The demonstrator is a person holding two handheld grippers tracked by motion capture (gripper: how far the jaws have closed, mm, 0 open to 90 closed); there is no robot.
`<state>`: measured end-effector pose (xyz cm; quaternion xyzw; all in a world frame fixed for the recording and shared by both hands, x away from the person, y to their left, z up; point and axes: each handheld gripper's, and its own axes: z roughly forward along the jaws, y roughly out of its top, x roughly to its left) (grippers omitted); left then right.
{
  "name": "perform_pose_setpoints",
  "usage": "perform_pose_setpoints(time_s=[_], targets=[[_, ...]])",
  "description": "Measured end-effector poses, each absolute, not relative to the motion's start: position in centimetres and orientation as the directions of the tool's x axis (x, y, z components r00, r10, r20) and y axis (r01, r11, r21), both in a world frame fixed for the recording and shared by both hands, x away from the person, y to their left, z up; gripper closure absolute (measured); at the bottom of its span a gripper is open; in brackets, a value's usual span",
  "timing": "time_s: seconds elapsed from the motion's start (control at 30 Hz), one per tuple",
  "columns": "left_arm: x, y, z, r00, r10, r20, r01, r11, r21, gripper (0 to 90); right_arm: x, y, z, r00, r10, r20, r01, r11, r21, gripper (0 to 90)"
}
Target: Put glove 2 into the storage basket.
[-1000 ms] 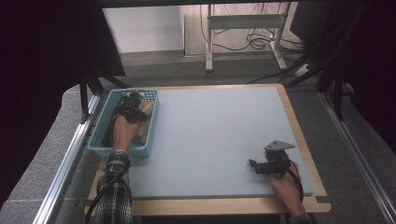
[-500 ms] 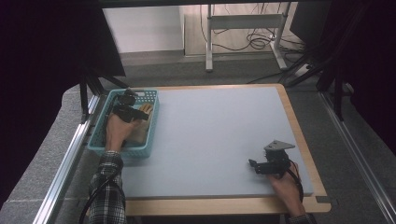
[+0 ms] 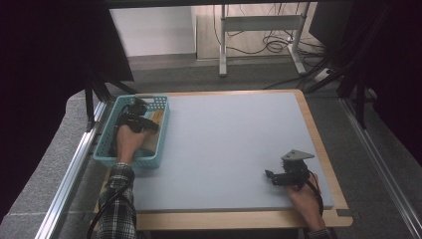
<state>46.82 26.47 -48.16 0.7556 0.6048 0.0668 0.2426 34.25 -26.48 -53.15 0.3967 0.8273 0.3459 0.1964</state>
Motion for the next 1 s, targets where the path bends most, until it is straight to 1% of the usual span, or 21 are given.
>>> perform_pose_setpoints(time_s=[0.2, 0.27, 0.37, 0.53, 0.67, 0.83, 1.0], targets=[[46.7, 26.4, -48.3, 0.258, 0.951, -0.169, 0.872, -0.154, 0.464, 55.9, 34.3, -26.5, -53.2, -0.608, 0.792, -0.05, 0.521, 0.446, 0.728, 13.8], [46.6, 26.6, -48.0, 0.26, 0.955, -0.143, 0.868, -0.166, 0.469, 52.9, 34.3, -26.5, -53.2, -0.608, 0.792, -0.05, 0.521, 0.446, 0.728, 13.8], [46.4, 26.7, -47.9, 0.255, 0.961, -0.111, 0.855, -0.17, 0.491, 46.1, 34.3, -26.5, -53.2, -0.608, 0.792, -0.05, 0.521, 0.446, 0.728, 13.8], [46.0, 27.2, -47.7, 0.243, 0.967, -0.083, 0.841, -0.167, 0.515, 36.8, 34.3, -26.5, -53.2, -0.608, 0.792, -0.05, 0.521, 0.446, 0.728, 13.8], [45.8, 27.8, -47.4, 0.231, 0.969, -0.094, 0.831, -0.146, 0.537, 28.9, 34.3, -26.5, -53.2, -0.608, 0.793, -0.049, 0.521, 0.445, 0.728, 13.8], [45.2, 28.4, -46.9, 0.224, 0.97, -0.096, 0.813, -0.132, 0.566, 21.4, 34.3, -26.5, -53.2, -0.608, 0.792, -0.05, 0.521, 0.446, 0.728, 13.8], [44.5, 28.9, -46.5, 0.226, 0.969, -0.099, 0.793, -0.125, 0.596, 16.2, 34.3, -26.5, -53.2, -0.608, 0.792, -0.05, 0.521, 0.446, 0.728, 13.8]])
